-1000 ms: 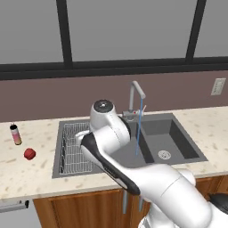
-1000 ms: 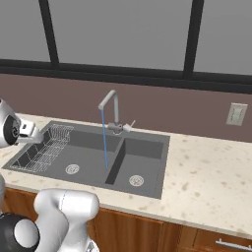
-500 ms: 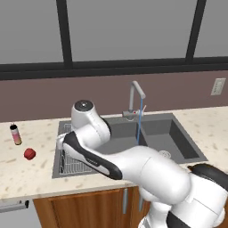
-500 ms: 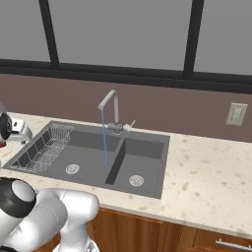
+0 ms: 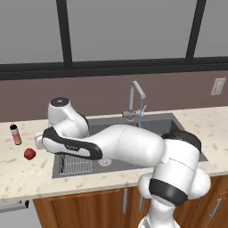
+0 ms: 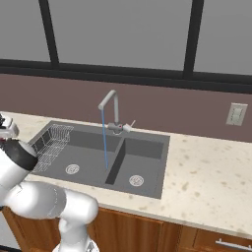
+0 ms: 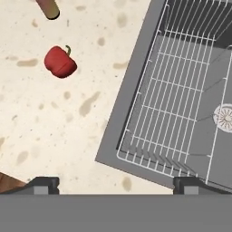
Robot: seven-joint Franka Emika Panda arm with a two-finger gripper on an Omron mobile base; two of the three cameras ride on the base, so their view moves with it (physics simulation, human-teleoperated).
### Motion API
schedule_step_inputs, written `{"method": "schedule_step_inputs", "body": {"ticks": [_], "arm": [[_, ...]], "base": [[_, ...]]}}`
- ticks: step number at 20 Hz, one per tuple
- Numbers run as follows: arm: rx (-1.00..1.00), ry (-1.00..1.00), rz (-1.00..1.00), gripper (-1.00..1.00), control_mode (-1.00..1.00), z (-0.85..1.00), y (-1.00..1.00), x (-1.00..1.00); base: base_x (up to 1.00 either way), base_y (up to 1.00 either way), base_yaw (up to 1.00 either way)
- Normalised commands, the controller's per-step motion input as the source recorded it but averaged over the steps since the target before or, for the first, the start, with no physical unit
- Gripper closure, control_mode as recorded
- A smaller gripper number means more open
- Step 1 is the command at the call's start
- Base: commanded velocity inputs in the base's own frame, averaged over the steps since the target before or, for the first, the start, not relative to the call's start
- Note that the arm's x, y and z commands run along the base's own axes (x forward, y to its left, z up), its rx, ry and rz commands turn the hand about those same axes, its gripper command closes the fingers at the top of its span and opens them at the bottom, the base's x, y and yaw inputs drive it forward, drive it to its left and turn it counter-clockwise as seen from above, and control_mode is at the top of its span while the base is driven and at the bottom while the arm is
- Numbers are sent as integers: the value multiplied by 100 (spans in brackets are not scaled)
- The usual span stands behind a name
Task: Turn on the sink faucet. Then move the bell pepper from the counter to the sink. Turn off the sink. Move the vegetable from the sink to the pot next to the stove. Finally move the pot to the rear right burner.
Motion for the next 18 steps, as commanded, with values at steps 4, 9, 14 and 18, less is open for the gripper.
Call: {"method": "schedule_step_inputs", "body": {"ticks": [4,9,14,18], "arm": [[-1,4,2,-100,-100,-16,60,5],[-2,0,3,-100,-100,-18,42,2],[0,0,4,-100,-100,-14,20,4],[0,-5,4,-100,-100,-1,0,6]], "base": [[0,0,0],[0,0,0],[0,0,0],[0,0,0]]}}
